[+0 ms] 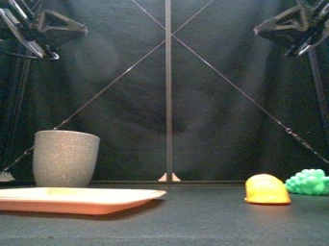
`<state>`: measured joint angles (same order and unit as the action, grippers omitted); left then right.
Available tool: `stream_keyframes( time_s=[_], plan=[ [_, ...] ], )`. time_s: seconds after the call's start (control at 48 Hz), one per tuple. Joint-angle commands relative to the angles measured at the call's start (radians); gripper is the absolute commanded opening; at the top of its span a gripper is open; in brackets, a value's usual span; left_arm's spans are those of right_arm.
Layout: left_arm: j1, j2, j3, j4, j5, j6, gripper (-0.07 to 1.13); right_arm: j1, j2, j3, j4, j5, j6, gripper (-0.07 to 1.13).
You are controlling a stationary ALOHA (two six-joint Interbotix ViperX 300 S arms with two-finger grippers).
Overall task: Pick the green grapes then place it in the grey bowl
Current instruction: Pick the green grapes
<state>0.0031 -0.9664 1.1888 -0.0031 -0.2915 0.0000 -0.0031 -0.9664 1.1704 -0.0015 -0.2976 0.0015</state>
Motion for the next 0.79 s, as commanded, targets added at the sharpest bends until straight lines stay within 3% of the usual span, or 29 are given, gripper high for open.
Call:
stream_keyframes(
  time_s=[0.021,0.188,0.354,0.479,0.688,0.792],
  plan=[
    [0.023,0.015,-0.037,0.012,0.103,0.006,0.13,-0.002,0.032,0.006,0.026,0.032,0.025,0.08],
    [0.048,0.014,-0.064,0.012,0.247,0.006,0.13,-0.069,0.081,-0.008,0.141,0.301,0.072,0.12],
    [0.060,0.014,-0.069,0.011,0.275,0.006,0.13,-0.173,0.114,-0.006,0.259,0.549,0.156,0.23],
    [0.061,0.014,-0.063,0.009,0.275,0.005,0.13,-0.238,0.117,0.003,0.276,0.637,0.227,0.45],
    [0.061,0.014,-0.054,0.005,0.275,0.003,0.13,-0.278,0.121,0.043,0.268,0.666,0.336,0.99],
    [0.061,0.014,-0.052,0.005,0.275,0.005,0.13,-0.278,0.146,0.064,0.267,0.661,0.382,1.06]
  ],
)
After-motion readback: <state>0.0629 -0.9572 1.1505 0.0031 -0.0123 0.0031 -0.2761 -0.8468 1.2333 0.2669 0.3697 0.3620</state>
